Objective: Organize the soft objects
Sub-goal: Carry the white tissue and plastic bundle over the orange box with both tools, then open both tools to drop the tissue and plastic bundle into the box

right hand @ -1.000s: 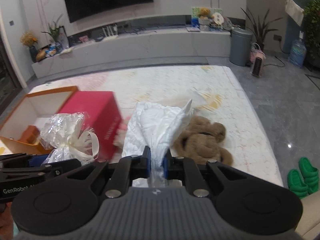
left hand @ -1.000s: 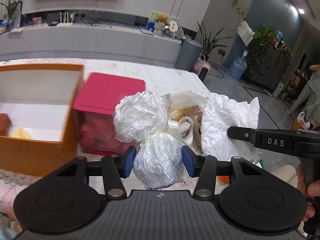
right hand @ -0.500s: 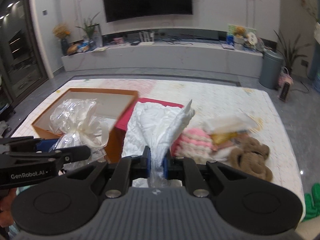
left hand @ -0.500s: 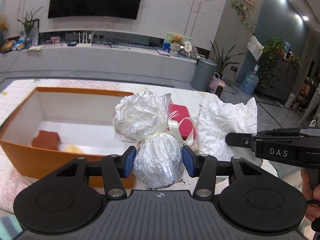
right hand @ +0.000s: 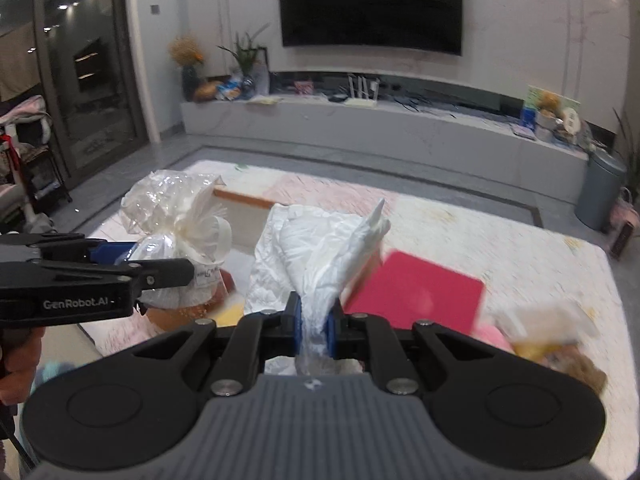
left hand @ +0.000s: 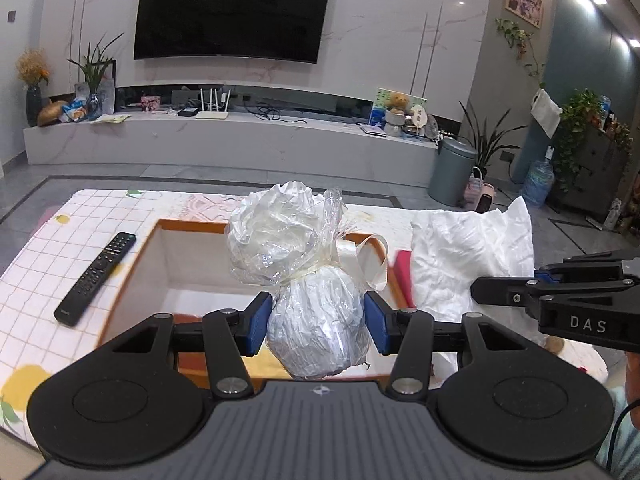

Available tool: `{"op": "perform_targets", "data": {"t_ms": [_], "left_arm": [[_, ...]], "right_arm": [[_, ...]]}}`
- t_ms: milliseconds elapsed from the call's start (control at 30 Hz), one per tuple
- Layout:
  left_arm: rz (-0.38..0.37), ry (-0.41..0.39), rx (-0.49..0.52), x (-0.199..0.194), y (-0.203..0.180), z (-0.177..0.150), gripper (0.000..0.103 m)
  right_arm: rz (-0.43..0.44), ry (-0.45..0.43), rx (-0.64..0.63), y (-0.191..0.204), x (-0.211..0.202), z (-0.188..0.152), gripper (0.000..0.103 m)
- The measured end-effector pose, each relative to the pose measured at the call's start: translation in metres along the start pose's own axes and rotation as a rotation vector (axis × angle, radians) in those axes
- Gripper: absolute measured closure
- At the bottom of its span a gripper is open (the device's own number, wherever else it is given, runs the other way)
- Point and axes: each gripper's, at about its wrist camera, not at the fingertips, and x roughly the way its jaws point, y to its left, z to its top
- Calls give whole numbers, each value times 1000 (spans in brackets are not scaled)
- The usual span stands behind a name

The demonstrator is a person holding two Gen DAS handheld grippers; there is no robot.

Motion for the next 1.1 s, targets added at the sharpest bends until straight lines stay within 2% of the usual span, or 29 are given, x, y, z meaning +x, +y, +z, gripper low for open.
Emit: {"op": "perform_targets", "data": {"t_ms": [133,333,600,833,1033,1100], "left_arm": [[6,29,-24,19,21,6,46],[-41,153,-16,66,40,4,46],[-23,323,96,134,49,2,46],[-33,413,147,161,55,-1,45],[-48,440,140,168,55,1,43],[-55,450,137,168,54,2,38]], "right_arm": [[-1,20,-40,10,31,17,93],[-29,126,-114,22,98,31,93],[-52,287,-150,12,191,36,93],[-77,376,-176,11,225,29,93],[-85,404,-256,18,238,28,90],[-90,413,-270,18,239,29,89]]}}
